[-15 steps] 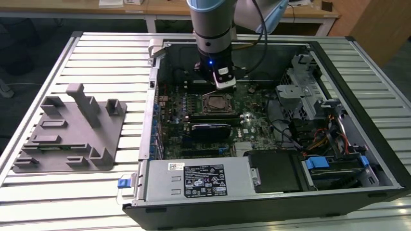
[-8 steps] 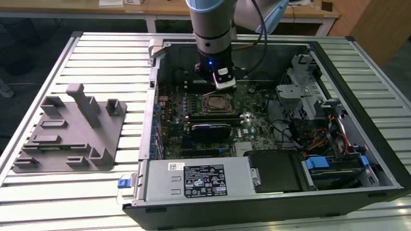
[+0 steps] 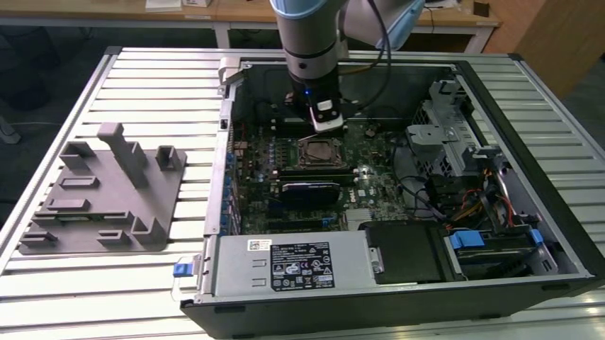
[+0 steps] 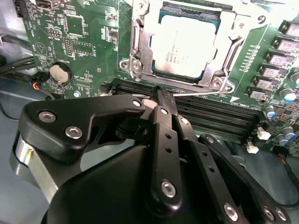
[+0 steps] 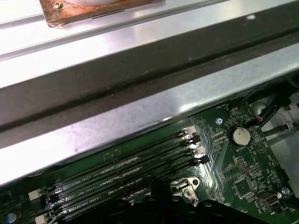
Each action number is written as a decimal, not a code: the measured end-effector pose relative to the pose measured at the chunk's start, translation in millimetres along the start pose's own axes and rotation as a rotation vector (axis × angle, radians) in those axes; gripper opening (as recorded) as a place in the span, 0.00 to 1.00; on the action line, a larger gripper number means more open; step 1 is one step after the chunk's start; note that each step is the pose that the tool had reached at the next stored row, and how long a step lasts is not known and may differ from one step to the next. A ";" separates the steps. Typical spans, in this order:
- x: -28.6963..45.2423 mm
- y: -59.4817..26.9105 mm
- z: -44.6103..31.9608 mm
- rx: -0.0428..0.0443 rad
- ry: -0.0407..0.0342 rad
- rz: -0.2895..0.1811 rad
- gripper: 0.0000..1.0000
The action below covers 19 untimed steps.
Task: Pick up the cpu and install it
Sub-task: 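Install the first cpu locking lever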
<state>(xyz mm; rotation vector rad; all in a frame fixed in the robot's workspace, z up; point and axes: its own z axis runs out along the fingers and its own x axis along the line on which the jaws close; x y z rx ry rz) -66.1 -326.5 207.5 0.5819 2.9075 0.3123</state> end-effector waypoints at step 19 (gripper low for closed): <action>4.7 0.9 4.6 0.0092 -0.0189 0.078 0.11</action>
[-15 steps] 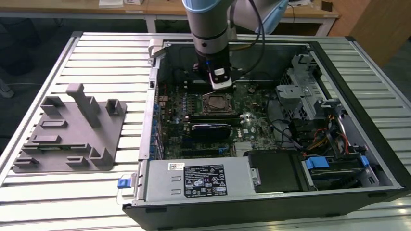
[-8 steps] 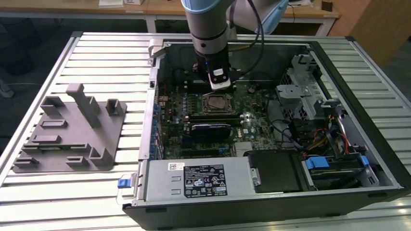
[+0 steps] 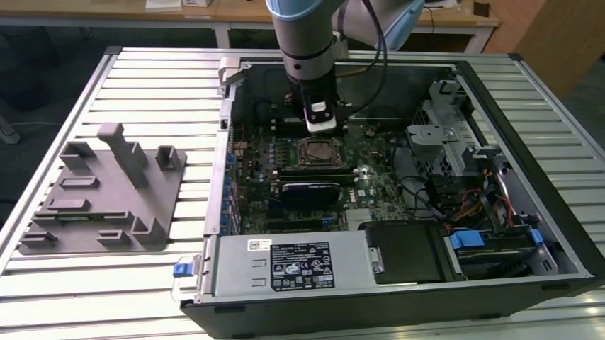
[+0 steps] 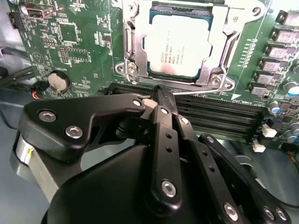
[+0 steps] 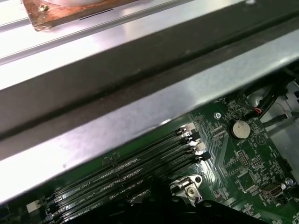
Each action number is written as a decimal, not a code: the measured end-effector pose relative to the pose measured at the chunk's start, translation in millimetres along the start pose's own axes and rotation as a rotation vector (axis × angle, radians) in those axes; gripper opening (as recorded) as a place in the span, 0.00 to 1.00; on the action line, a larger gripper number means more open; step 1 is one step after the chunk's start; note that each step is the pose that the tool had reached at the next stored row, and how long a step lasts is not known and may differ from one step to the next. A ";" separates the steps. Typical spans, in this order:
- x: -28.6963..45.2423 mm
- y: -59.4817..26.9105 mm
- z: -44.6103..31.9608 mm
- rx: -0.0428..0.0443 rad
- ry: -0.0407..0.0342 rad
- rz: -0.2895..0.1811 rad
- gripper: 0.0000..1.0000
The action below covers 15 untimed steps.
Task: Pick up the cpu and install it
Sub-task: 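Install the first cpu locking lever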
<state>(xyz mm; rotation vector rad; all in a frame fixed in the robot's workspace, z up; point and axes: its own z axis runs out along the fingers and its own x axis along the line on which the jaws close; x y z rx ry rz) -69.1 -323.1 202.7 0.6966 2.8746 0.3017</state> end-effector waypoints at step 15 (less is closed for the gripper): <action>2.2 2.6 3.5 0.0051 -0.0170 0.057 0.11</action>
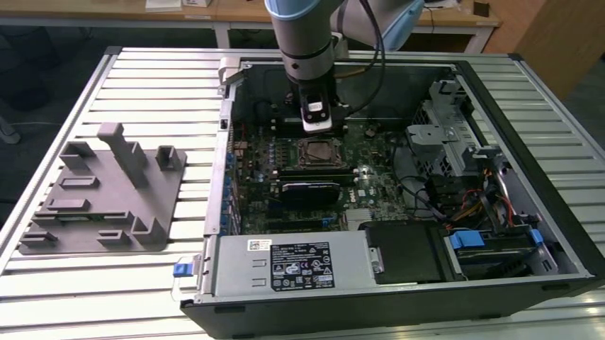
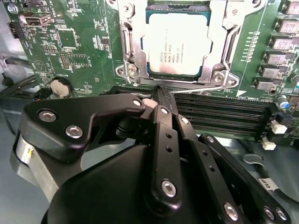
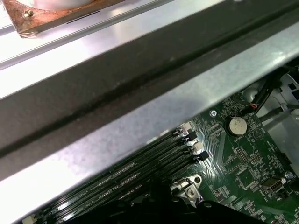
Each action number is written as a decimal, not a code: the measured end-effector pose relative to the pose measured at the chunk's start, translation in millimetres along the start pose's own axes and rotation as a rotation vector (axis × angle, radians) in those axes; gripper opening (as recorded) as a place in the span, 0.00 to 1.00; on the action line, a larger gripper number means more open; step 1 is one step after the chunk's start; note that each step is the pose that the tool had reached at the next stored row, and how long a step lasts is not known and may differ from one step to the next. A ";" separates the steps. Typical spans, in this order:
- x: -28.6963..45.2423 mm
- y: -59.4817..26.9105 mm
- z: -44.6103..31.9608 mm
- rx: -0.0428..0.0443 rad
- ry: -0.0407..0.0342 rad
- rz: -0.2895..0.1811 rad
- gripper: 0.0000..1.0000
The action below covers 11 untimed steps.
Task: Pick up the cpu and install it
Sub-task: 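Install the first cpu locking lever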
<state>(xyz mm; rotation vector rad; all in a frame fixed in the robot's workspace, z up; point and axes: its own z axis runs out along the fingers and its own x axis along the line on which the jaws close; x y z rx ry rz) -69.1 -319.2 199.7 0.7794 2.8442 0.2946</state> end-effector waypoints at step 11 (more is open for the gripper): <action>0.2 -0.3 1.4 -0.0037 -0.0076 -0.001 0.11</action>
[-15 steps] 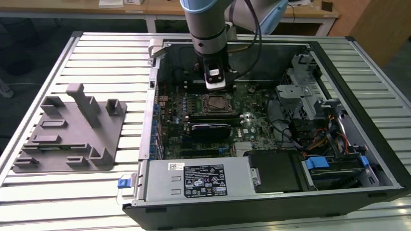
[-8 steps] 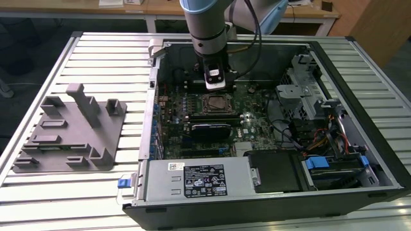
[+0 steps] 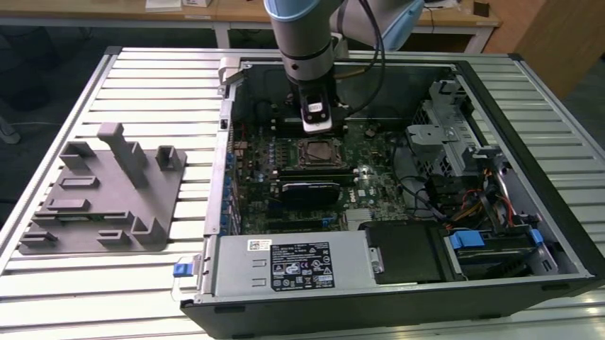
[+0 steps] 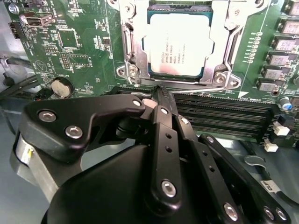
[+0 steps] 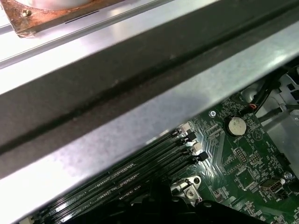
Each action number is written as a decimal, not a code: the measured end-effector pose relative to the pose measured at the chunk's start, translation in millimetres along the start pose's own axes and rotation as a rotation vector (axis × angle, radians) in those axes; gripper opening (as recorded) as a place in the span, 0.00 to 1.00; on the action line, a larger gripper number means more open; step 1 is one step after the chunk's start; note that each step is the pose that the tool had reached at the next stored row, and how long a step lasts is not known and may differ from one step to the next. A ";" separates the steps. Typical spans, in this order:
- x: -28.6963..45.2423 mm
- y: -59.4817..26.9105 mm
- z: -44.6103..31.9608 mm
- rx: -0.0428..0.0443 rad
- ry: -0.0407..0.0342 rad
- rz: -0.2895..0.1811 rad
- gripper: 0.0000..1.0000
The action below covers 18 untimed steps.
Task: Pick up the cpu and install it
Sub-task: 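Install the first cpu locking lever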
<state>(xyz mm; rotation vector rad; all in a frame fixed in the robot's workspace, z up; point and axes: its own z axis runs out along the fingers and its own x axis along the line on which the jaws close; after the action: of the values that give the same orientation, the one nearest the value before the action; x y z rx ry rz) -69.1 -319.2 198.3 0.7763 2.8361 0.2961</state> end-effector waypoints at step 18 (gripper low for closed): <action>2.1 -1.6 1.5 -0.0056 -0.0098 -0.002 0.11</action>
<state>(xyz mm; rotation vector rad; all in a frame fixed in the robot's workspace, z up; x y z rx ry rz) -71.3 -319.3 196.2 0.7720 2.8254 0.2990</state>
